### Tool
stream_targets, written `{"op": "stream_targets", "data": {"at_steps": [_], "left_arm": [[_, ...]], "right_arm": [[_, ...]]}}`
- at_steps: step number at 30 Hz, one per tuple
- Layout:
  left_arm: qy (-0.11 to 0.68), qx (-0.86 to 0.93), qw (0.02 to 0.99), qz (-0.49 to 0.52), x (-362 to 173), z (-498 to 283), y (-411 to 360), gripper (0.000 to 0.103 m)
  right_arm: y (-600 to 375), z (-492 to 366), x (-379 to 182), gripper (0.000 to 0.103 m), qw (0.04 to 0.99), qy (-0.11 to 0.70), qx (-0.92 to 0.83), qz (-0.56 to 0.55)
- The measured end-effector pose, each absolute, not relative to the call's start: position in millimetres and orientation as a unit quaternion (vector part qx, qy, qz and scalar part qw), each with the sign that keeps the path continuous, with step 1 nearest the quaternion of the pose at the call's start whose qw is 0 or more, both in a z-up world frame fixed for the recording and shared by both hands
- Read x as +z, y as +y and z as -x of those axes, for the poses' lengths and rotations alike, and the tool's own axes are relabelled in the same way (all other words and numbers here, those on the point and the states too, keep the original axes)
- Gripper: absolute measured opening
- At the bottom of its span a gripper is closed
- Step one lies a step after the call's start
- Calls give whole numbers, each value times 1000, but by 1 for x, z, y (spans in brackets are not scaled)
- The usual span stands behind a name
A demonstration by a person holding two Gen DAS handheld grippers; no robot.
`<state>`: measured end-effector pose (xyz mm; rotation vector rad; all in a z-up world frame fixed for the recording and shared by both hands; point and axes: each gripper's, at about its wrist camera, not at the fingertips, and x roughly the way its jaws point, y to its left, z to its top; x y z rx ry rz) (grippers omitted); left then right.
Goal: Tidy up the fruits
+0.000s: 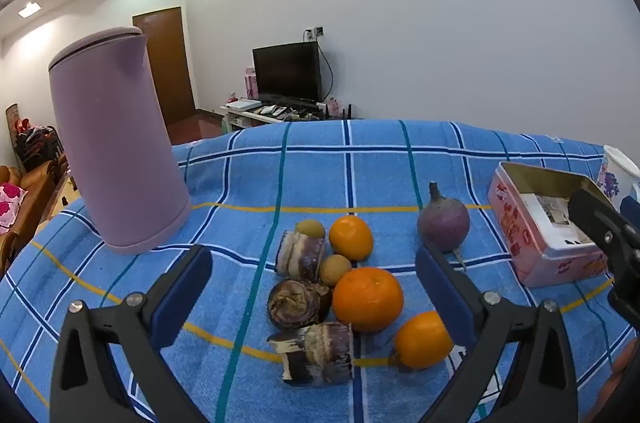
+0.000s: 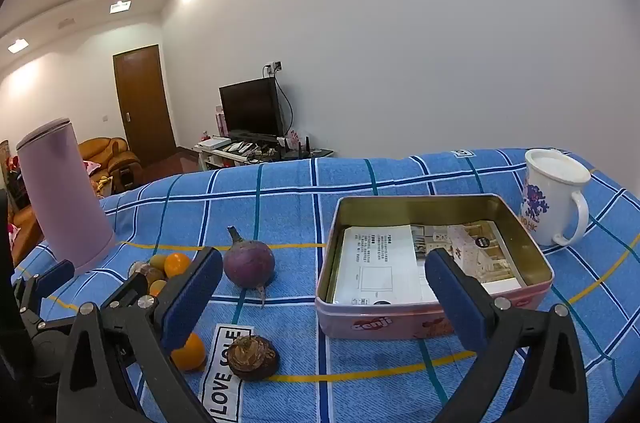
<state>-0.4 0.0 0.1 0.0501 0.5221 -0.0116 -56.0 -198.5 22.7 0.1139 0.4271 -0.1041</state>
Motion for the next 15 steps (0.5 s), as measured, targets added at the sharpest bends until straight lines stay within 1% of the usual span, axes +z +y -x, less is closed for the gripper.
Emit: {"op": "stream_targets", "data": {"at_steps": [15], "left_arm": [[259, -2, 966, -22, -3, -3, -1, 103]], "right_arm": [[-195, 55, 23, 102, 975, 211, -51, -51]]}}
